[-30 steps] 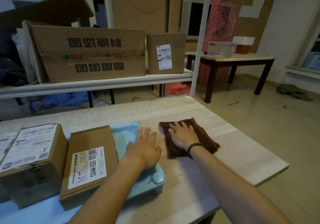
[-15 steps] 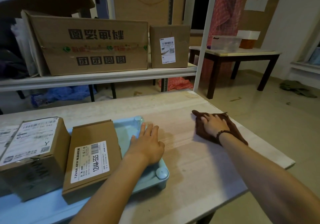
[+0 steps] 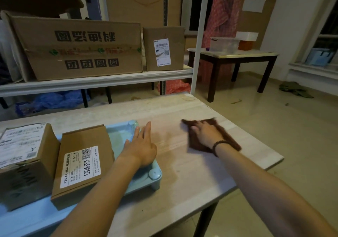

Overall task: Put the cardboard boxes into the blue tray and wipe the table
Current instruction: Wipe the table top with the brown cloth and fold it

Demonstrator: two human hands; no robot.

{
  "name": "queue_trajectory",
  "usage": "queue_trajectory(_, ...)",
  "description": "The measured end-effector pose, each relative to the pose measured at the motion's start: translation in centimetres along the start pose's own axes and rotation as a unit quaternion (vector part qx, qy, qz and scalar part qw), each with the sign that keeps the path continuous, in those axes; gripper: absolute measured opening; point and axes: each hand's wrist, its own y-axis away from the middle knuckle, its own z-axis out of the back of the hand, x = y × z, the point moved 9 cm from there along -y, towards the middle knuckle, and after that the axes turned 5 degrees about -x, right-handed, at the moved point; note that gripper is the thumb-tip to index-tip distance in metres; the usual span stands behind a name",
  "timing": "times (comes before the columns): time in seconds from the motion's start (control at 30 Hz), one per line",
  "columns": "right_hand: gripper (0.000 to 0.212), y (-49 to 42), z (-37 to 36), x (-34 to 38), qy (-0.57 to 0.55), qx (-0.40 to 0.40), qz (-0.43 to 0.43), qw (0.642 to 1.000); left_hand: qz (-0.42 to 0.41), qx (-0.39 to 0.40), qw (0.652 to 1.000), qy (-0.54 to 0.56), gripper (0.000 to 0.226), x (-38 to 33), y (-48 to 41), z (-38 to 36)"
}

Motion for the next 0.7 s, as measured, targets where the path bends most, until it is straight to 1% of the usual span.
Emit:
queue_trajectory(0.03, 0.042, -0.5, 0.6, -3.0, 0.011, -0.016, -0.048, 0.999, 0.001, -0.001, 1.000, 0.001, 0.073, 0.0, -0.1, 0.1)
queue_trajectory(0.07, 0.043, -0.5, 0.9, -4.8, 0.016, -0.028, -0.076, 0.997, 0.001, 0.001, 1.000, 0.001, 0.073, -0.1, 0.0, 0.0)
queue_trajectory(0.1, 0.043, -0.6, 0.7, -5.1, 0.005, -0.036, -0.086, 0.996, 0.001, 0.001, 1.000, -0.001, 0.073, 0.0, 0.0, 0.0)
queue_trajectory(0.13, 0.042, -0.3, 0.4, -4.0, -0.006, -0.039, -0.070, 0.997, -0.001, 0.000, 1.000, -0.001, 0.073, -0.1, 0.0, 0.0)
queue_trajectory(0.2, 0.041, 0.8, -1.2, 1.1, -0.042, -0.023, 0.002, 0.999, -0.004, 0.002, 1.000, -0.002, 0.072, 0.0, -0.1, 0.0)
queue_trajectory(0.3, 0.045, 4.8, -4.2, 10.3, -0.044, 0.049, 0.174, 0.983, -0.004, 0.001, 1.000, -0.001, 0.073, 0.1, 0.0, 0.1)
queue_trajectory(0.33, 0.046, 5.9, -4.5, 11.8, -0.036, 0.063, 0.208, 0.976, -0.003, -0.002, 1.000, -0.001, 0.073, 0.0, 0.0, 0.1)
queue_trajectory(0.37, 0.047, 6.2, -4.6, 12.0, -0.044, 0.067, 0.218, 0.973, -0.001, -0.004, 1.000, 0.001, 0.073, 0.1, 0.0, 0.2)
queue_trajectory(0.43, 0.046, 5.2, -3.6, 9.0, -0.079, 0.042, 0.171, 0.981, -0.005, -0.002, 1.000, 0.003, 0.072, -0.2, 0.1, 0.0)
queue_trajectory(0.53, 0.042, 2.4, -1.6, -1.0, -0.085, -0.041, 0.024, 0.995, -0.001, 0.004, 1.000, 0.001, 0.071, -0.2, 0.3, -0.2)
queue_trajectory(0.63, 0.040, 1.6, 0.3, -11.0, -0.059, -0.104, -0.123, 0.985, -0.002, 0.002, 1.000, 0.001, 0.071, -0.2, 0.3, -0.2)
queue_trajectory(0.67, 0.041, 1.7, 0.7, -12.8, -0.058, -0.121, -0.158, 0.978, -0.004, 0.000, 1.000, 0.000, 0.071, -0.3, 0.2, -0.1)
queue_trajectory(0.7, 0.042, 1.8, 1.0, -13.2, -0.049, -0.127, -0.171, 0.976, -0.004, -0.002, 1.000, -0.001, 0.071, -0.3, 0.0, -0.1)
